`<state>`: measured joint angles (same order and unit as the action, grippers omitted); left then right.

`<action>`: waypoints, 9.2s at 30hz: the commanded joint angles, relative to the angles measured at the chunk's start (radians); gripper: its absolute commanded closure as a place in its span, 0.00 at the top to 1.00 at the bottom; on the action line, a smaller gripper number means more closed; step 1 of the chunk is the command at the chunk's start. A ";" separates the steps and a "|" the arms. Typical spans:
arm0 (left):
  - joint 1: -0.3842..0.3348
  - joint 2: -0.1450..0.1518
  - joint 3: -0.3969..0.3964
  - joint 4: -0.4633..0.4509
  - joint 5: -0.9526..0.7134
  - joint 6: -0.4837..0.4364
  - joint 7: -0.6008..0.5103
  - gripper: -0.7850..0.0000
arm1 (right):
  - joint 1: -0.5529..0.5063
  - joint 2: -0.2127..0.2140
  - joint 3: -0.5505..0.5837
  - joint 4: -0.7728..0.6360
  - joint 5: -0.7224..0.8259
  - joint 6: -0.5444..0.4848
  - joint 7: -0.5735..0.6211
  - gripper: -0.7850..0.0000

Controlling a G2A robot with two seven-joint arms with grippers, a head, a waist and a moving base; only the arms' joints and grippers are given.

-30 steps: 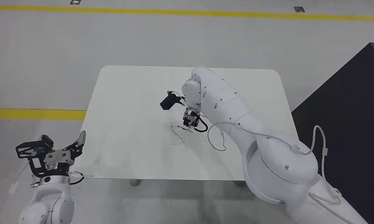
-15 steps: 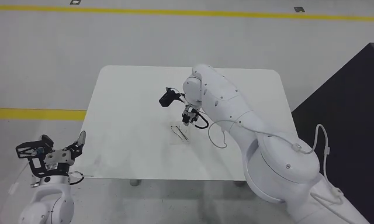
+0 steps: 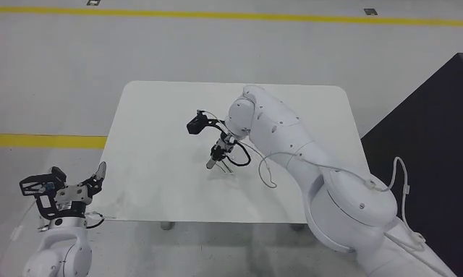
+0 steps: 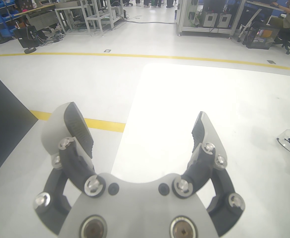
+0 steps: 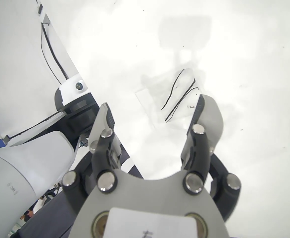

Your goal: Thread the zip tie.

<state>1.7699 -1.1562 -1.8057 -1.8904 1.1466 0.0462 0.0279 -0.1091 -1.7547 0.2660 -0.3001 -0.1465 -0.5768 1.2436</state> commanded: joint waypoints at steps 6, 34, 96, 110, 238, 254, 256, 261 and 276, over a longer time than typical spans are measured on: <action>0.000 0.000 0.000 0.000 0.000 0.000 0.000 1.00 | -0.017 0.012 -0.024 0.002 0.039 0.045 0.044 0.48; 0.000 0.000 0.000 0.000 0.000 0.000 0.000 1.00 | -0.034 -0.001 -0.065 0.076 0.081 0.012 0.011 0.31; 0.000 0.000 0.000 0.000 0.000 0.000 0.000 1.00 | -0.046 -0.018 -0.096 0.063 -0.105 -0.002 -0.002 0.00; 0.000 0.000 0.000 0.000 0.000 0.000 0.000 1.00 | -0.089 -0.015 -0.096 0.020 -0.171 -0.032 -0.032 0.00; 0.000 0.000 0.000 0.000 0.000 0.000 0.000 1.00 | -0.090 -0.015 -0.096 -0.038 -0.277 -0.045 -0.044 0.15; 0.000 0.000 0.000 0.000 0.000 0.000 0.000 1.00 | -0.099 -0.036 -0.096 -0.015 -0.301 -0.035 -0.034 0.18; 0.000 0.000 0.000 0.000 0.000 0.000 0.000 1.00 | -0.101 -0.038 -0.096 -0.011 -0.305 -0.034 -0.034 0.18; 0.000 0.000 0.000 0.000 0.000 0.000 0.000 1.00 | -0.102 -0.045 -0.096 0.000 -0.311 -0.032 -0.032 0.17; 0.000 0.000 0.000 0.000 0.000 0.000 0.000 1.00 | -0.106 -0.068 -0.096 0.031 -0.323 -0.021 -0.021 0.01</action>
<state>1.7699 -1.1562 -1.8057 -1.8904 1.1466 0.0462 0.0279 -0.2148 -1.8211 0.1700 -0.2713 -0.4687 -0.5980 1.2224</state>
